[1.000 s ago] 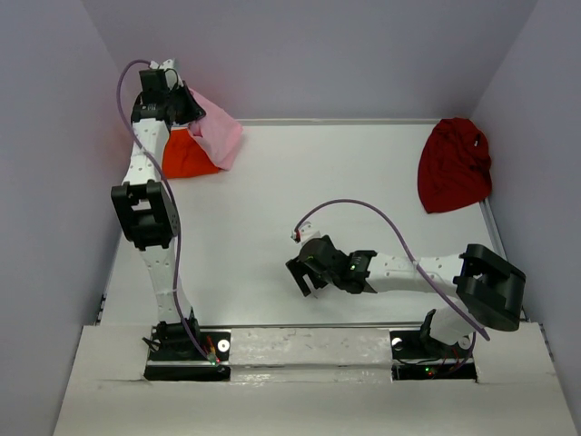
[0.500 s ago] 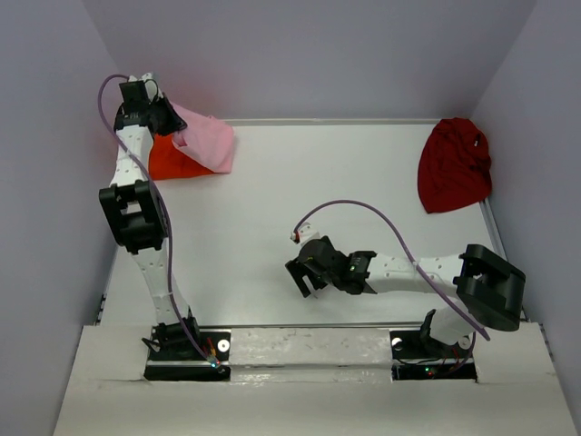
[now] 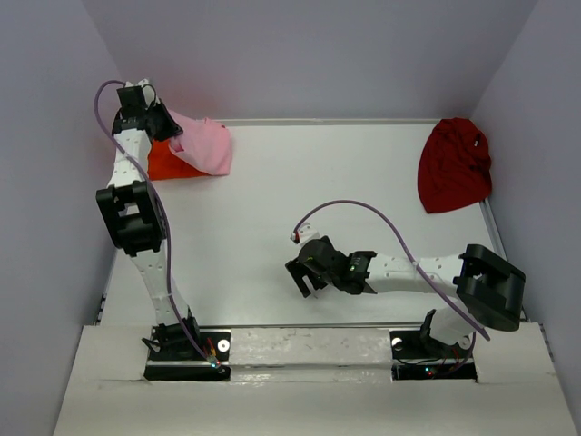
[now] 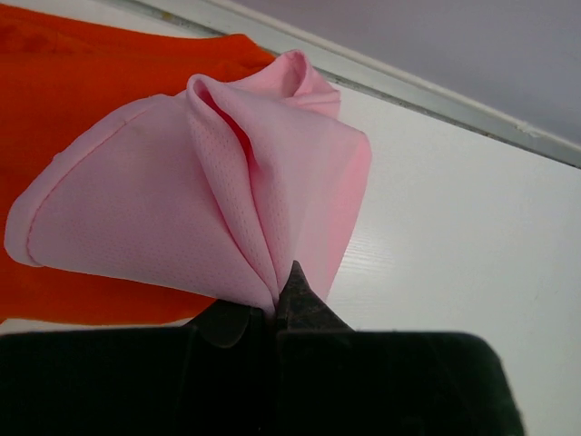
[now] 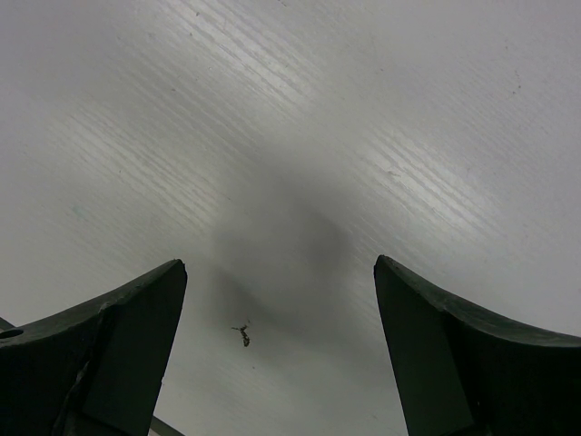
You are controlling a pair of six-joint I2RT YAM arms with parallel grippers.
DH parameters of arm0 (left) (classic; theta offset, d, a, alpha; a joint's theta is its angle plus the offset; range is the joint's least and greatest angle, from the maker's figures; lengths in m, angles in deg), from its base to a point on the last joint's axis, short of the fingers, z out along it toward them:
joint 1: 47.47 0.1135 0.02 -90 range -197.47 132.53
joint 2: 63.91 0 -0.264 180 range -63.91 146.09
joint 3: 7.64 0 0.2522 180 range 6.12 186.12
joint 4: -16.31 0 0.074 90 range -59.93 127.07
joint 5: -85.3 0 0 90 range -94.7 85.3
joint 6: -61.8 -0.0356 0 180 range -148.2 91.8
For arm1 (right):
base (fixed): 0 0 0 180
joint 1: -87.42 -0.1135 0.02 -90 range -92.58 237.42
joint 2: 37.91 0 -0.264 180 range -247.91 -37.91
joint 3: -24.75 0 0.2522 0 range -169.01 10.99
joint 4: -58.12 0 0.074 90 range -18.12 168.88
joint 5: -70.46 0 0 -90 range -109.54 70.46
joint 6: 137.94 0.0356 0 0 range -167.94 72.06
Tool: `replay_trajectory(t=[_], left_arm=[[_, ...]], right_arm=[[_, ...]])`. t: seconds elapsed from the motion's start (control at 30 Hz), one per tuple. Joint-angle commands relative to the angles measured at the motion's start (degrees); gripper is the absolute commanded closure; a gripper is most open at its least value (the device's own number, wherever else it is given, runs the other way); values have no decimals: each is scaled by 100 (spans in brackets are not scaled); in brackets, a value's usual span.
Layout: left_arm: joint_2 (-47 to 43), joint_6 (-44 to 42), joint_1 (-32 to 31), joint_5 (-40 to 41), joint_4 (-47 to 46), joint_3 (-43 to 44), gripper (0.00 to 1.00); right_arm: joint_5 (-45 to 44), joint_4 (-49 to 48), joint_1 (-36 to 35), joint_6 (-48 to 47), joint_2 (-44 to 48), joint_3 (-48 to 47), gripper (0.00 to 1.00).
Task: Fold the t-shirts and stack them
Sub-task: Neatly place the folded tshirt to the corner
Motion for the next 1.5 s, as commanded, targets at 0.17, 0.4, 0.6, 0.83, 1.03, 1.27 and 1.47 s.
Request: replay_trajectory(t=[0.17, 0.4, 0.6, 0.83, 1.03, 1.27, 1.47], left_arm=[[-266, -161, 170, 347, -96, -4, 100], [-170, -99, 495, 242, -113, -22, 100], [6, -90, 610, 311, -87, 92, 100], [314, -73, 610, 224, -43, 259, 99], [525, -11, 618, -65, -52, 426, 56], [551, -64, 618, 144, 9, 470, 8], [341, -134, 601, 628, 193, 531, 6]], right_arm=[[-55, -212, -60, -39, -9, -125, 11], [-55, -212, -60, -30, -44, -116, 11], [-107, -169, -60, -127, -36, -125, 11], [-134, -133, -60, -232, -44, -186, 11], [-116, -133, -60, -259, -159, -274, 11], [-125, -133, -60, -250, -168, -265, 11], [-99, -133, -60, -223, -124, -239, 11]])
